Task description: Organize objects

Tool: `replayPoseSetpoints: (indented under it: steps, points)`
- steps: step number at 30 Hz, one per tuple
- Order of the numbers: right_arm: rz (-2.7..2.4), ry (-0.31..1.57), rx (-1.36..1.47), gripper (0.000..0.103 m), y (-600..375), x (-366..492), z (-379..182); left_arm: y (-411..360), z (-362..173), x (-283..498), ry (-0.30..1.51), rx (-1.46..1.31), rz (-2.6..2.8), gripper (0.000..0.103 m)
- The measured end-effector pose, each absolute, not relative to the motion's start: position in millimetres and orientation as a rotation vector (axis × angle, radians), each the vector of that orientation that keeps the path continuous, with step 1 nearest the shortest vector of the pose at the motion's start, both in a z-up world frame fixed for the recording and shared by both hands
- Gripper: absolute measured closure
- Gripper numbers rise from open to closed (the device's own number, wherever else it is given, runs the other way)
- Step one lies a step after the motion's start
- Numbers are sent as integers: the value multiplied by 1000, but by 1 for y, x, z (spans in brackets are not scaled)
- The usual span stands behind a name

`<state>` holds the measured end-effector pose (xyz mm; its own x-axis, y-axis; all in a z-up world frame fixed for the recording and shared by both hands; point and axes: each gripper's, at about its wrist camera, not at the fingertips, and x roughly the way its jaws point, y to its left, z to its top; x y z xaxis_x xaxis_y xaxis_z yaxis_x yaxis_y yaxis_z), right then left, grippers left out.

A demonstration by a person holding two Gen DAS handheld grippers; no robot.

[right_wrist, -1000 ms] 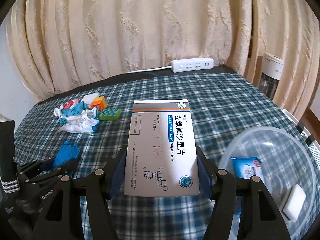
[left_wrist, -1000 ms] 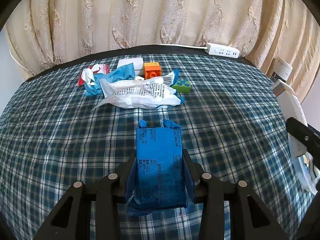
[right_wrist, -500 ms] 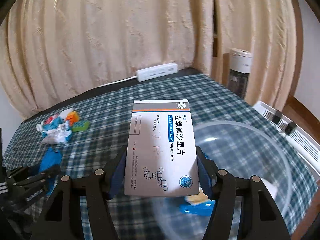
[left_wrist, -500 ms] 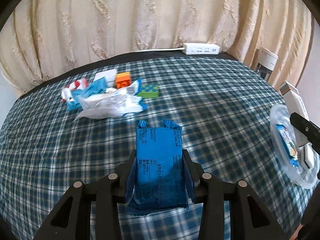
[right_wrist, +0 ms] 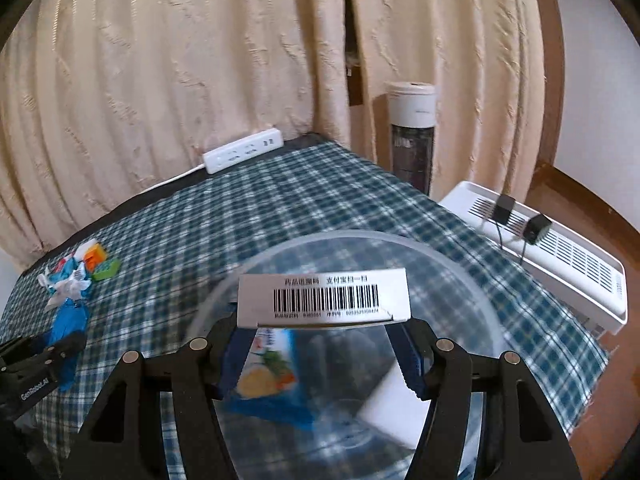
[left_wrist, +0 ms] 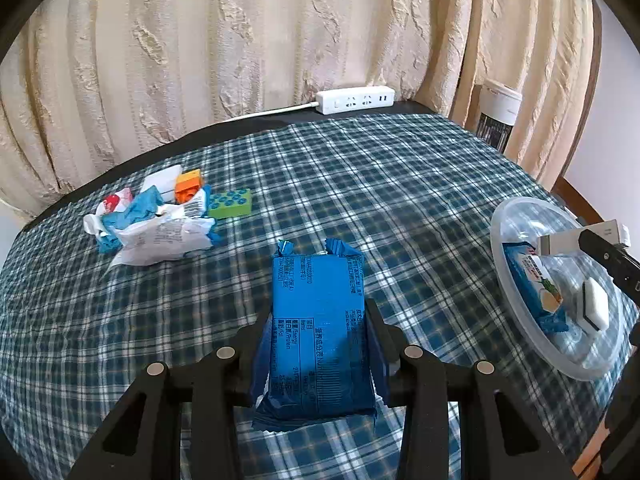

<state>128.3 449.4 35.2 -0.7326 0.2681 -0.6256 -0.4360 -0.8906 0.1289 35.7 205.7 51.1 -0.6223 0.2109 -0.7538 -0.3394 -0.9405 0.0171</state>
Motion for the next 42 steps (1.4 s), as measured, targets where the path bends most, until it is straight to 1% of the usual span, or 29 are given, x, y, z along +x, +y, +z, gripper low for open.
replayPoseSetpoints:
  steps: [9, 15, 31, 42]
  points:
    - [2521, 386, -898, 39, 478, 129, 23, 218, 51, 34, 244, -1170, 2556, 59]
    - [2512, 425, -908, 39, 493, 129, 21, 229, 55, 31, 258, -1158, 2539, 59]
    - [2547, 482, -883, 35, 509, 149, 21, 288, 65, 34, 329, -1107, 2402, 59]
    - [2572, 440, -899, 35, 511, 151, 18, 331, 66, 34, 339, -1099, 2248, 59]
